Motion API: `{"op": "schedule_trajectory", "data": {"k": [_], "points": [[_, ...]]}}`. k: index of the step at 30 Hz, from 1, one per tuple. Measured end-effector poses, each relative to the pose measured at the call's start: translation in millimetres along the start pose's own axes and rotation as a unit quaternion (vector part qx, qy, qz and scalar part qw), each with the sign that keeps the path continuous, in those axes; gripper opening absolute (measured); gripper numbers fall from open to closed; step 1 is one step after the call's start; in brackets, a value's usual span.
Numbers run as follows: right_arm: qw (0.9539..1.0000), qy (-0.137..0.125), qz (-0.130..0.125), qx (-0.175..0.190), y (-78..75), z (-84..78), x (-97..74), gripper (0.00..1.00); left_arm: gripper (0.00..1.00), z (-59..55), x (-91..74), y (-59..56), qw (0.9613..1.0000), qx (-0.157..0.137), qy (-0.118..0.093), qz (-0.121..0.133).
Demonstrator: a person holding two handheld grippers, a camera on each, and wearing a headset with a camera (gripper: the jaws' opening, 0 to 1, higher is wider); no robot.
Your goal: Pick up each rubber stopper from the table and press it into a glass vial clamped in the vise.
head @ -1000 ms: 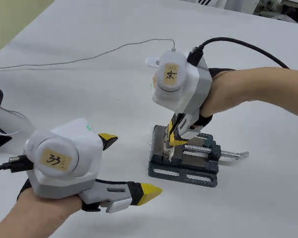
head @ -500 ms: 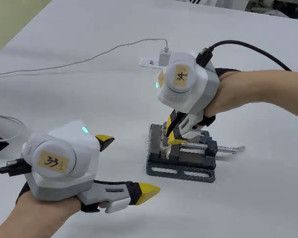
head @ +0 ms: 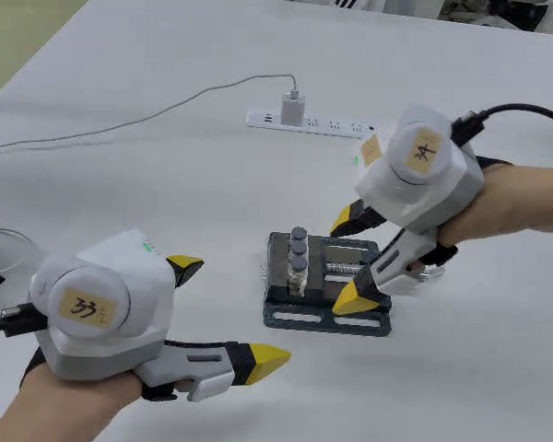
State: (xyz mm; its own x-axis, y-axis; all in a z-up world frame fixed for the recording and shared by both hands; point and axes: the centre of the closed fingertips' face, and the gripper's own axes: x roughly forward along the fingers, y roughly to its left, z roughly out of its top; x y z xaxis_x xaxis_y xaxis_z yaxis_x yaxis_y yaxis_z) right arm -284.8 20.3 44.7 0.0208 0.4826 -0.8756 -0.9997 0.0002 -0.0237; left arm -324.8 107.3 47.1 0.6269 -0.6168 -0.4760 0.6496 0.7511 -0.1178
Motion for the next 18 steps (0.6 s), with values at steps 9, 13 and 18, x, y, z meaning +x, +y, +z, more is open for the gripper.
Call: {"op": "schedule_trajectory", "data": {"k": [9,13,18], "points": [[0.9935,-0.068,-0.052,0.075,2.9,-18.4,-15.4,0.77,0.84,1.1,-1.1,0.5,1.0,0.007,0.001,0.0],[0.9882,-0.082,-0.07,0.109,7.5,-32.7,-22.6,0.84,0.85,0.0,-3.3,2.0,1.0,0.008,0.004,0.002],[0.98,-0.107,-0.089,0.142,16.6,-47.6,-31.0,0.91,0.86,-0.6,-6.1,3.3,0.9999,0.008,0.004,0.005]]}}
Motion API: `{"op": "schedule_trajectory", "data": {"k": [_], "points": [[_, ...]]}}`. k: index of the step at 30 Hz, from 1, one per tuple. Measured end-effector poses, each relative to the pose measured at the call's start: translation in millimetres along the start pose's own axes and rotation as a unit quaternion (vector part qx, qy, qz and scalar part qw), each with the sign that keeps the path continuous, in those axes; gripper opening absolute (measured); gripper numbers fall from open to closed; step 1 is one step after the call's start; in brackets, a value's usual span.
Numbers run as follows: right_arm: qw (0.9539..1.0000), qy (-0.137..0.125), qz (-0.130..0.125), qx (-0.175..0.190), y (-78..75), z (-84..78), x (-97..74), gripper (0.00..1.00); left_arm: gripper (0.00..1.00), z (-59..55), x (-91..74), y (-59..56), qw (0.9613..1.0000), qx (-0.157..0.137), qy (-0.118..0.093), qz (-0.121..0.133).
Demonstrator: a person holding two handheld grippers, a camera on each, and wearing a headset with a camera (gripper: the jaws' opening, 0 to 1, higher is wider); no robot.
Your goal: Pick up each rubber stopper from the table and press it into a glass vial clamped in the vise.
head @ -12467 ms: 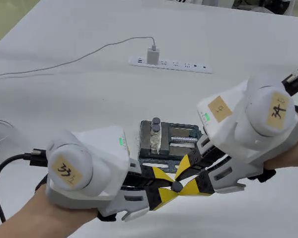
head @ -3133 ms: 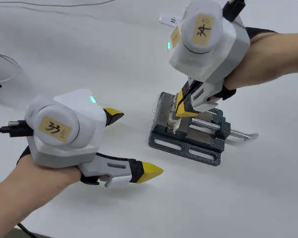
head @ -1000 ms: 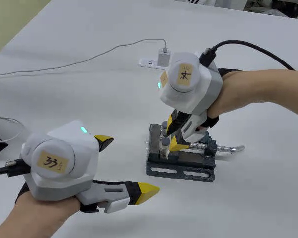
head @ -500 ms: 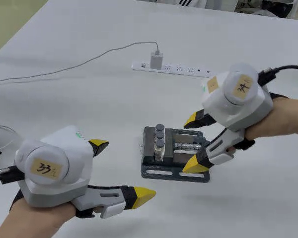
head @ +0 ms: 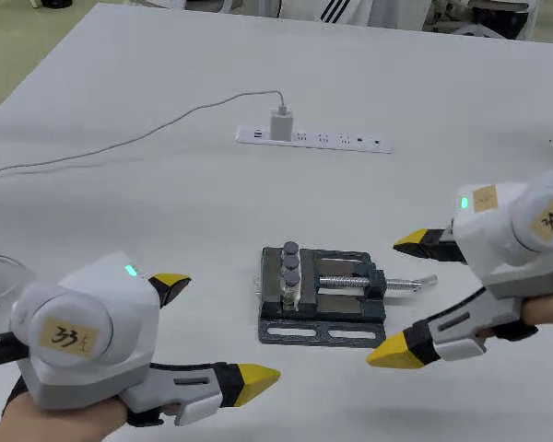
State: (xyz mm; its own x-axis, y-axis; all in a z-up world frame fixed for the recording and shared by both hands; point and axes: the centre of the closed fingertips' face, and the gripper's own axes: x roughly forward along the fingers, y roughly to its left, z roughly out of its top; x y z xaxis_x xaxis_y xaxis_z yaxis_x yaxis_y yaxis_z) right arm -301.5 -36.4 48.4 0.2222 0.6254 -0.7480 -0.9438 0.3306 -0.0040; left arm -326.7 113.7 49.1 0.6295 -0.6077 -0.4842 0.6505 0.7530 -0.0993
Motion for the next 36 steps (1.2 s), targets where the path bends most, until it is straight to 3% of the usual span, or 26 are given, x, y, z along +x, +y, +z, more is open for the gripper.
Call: {"op": "schedule_trajectory", "data": {"k": [3,9,13,19,22,25,36], "points": [[0.9991,-0.022,0.001,0.037,7.3,-8.0,-3.9,0.96,0.87,-1.3,-1.2,1.4,1.0,0.0,0.001,0.002],[0.9978,-0.019,-0.013,0.063,14.9,-34.0,-10.7,0.99,0.88,0.5,-3.9,2.2,1.0,-0.001,-0.003,0.005],[0.993,-0.043,-0.015,0.109,21.4,-41.0,-15.1,0.99,0.9,2.5,-5.1,1.6,1.0,-0.002,-0.007,0.004],[0.9912,-0.048,-0.026,0.12,22.7,-50.7,-21.0,0.99,0.92,-1.7,-8.4,2.5,0.9999,-0.012,-0.006,0.005],[0.9886,-0.065,-0.03,0.132,22.9,-46.3,-25.7,0.99,0.93,-3.3,-10.9,1.5,0.9998,-0.015,-0.009,0.003],[0.9857,-0.082,-0.037,0.143,22.4,-44.8,-31.0,0.99,0.93,-8.5,-12.2,0.1,1.0,-0.003,0.003,0.002],[0.9844,-0.08,-0.045,0.15,26.2,-57.2,-35.6,0.99,0.93,-18.0,-14.6,-7.2,0.9999,-0.002,0.015,-0.003]]}}
